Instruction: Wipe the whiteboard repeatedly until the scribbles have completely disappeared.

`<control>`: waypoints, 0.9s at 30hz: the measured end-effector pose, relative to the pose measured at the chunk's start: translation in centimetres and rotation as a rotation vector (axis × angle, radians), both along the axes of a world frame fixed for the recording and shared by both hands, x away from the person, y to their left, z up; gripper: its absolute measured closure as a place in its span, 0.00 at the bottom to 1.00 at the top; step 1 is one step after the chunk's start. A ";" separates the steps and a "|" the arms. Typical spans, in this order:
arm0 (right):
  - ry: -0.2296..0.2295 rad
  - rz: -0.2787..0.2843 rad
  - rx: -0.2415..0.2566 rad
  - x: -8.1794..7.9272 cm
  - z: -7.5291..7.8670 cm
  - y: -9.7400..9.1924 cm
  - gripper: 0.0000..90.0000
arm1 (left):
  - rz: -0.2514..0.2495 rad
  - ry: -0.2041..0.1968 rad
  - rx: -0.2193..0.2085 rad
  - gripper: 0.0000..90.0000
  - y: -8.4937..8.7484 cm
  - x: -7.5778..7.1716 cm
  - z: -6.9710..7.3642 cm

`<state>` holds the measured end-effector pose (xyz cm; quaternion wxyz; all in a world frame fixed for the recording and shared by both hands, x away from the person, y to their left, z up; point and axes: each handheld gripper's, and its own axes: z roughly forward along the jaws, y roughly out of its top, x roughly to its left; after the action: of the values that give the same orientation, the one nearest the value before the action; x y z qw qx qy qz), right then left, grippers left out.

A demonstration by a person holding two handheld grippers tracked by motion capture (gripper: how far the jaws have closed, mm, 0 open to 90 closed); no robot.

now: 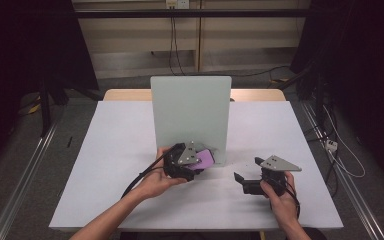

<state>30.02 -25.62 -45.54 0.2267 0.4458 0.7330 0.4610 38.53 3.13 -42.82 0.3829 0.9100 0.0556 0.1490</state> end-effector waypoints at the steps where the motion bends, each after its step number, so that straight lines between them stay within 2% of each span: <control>1: 0.000 0.000 0.000 0.0 0.0 0.0 0.06 | -0.002 0.001 -0.005 0.45 -0.1 0.1 0.2; 5: 0.001 -0.001 0.000 0.0 0.0 0.0 0.06 | 0.009 -0.008 -0.028 0.45 -0.1 0.4 0.9; 15: 0.001 -0.001 0.001 0.0 0.0 -0.1 0.06 | 0.051 -0.032 -0.123 0.45 0.5 1.5 3.6; 18: 0.001 -0.001 0.003 0.0 0.0 0.0 0.06 | 0.046 -0.049 -0.111 0.45 0.3 1.4 3.4; 27: 0.002 0.000 0.000 0.0 0.0 0.0 0.06 | 0.013 -0.040 -0.076 0.45 -0.9 1.0 2.4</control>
<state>29.98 -25.61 -45.54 0.2259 0.4462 0.7332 0.4608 39.48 2.24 -40.46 0.4174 0.8911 0.0596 0.1676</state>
